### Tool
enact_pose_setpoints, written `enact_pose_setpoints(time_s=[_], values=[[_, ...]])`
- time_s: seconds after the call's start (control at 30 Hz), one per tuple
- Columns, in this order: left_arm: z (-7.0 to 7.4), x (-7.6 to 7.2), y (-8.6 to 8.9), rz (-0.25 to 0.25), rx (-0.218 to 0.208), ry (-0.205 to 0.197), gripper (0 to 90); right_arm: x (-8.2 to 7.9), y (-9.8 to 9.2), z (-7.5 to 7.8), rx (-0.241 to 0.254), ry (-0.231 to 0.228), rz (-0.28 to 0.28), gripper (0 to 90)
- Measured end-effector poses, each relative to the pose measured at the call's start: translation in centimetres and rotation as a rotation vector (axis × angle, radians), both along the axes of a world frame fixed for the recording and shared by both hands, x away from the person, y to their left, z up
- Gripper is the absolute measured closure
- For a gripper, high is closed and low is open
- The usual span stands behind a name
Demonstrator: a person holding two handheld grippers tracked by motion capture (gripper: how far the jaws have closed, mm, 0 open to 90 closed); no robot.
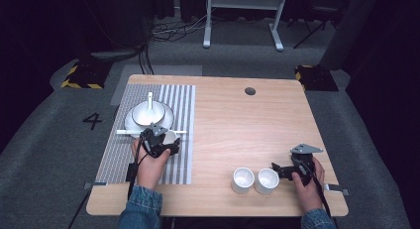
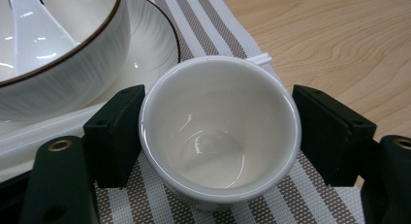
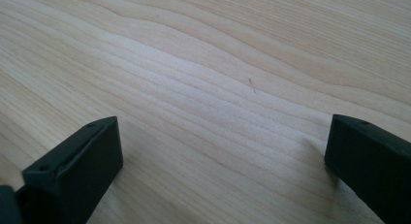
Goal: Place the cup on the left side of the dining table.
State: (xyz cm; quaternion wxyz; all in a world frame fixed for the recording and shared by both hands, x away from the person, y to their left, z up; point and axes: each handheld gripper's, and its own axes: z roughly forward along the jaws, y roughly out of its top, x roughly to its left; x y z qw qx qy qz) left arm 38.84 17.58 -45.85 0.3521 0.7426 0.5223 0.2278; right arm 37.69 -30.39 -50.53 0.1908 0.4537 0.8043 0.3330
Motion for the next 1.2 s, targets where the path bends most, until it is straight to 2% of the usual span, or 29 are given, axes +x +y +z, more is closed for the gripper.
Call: enact_pose_setpoints(time_s=[0.27,0.4,0.67,0.77,1.03,1.2], values=[[1.4,-1.3,0.0,0.002,0.004,-0.035,20.2,0.0,0.0,0.0,0.000,0.000,-0.002,0.1],[2.5,-2.6,0.2,0.006,0.011,-0.071,20.0,0.0,0.0,0.0,0.000,0.000,-0.002,0.1],[4.0,-4.7,0.8,0.007,0.006,-0.102,19.8,0.0,0.0,0.0,0.001,0.000,-0.003,0.1],[4.5,-5.6,1.1,-0.003,0.003,-0.100,19.7,0.0,0.0,0.0,0.001,0.000,-0.003,0.1],[4.8,-7.0,1.3,-0.019,0.008,-0.096,19.7,0.0,0.0,0.0,0.000,0.000,-0.002,0.1],[5.0,-8.8,1.9,-0.014,0.018,-0.091,19.7,0.0,0.0,0.0,0.000,0.000,-0.003,0.1]])
